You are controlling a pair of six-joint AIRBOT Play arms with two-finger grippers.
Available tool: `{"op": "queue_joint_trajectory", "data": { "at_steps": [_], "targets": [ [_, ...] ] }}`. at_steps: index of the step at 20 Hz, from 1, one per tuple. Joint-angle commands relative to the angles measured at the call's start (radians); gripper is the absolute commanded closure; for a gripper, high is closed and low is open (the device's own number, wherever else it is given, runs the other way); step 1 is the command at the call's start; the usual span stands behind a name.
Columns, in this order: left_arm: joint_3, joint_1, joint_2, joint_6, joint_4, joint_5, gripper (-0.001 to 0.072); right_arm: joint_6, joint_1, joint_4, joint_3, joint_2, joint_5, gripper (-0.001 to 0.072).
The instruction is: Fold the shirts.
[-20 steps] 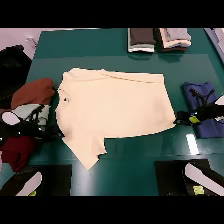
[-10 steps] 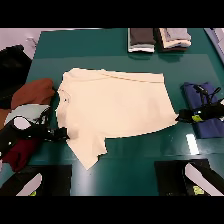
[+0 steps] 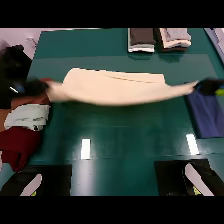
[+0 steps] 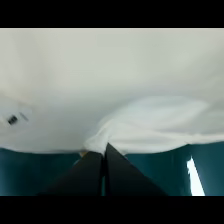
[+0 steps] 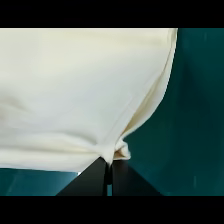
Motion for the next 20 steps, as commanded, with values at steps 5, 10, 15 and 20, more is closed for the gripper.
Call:
{"op": "queue_joint_trajectory", "data": {
  "at_steps": [5, 10, 15, 20],
  "targets": [
    [0.812, -0.001, 0.03, -0.001, 0.12, 0.031, 0.0685, 0.034, -0.002, -0.074, 0.668, 0.033, -0.001, 0.0694],
    [0.938, -0.001, 0.029, -0.029, 0.124, 0.059, 0.0685, 0.098, -0.001, -0.148, 0.916, -0.039, 0.095, 0.0694],
    [0.753, -0.001, -0.027, -0.053, 0.124, -0.011, 0.0685, 0.132, -0.001, -0.14, 0.867, -0.103, 0.138, 0.0694],
    [0.494, -0.001, -0.257, -0.048, 0.123, -0.107, 0.0685, 0.132, 0.0, -0.139, 0.64, -0.24, 0.18, 0.0694]
  ]
}}
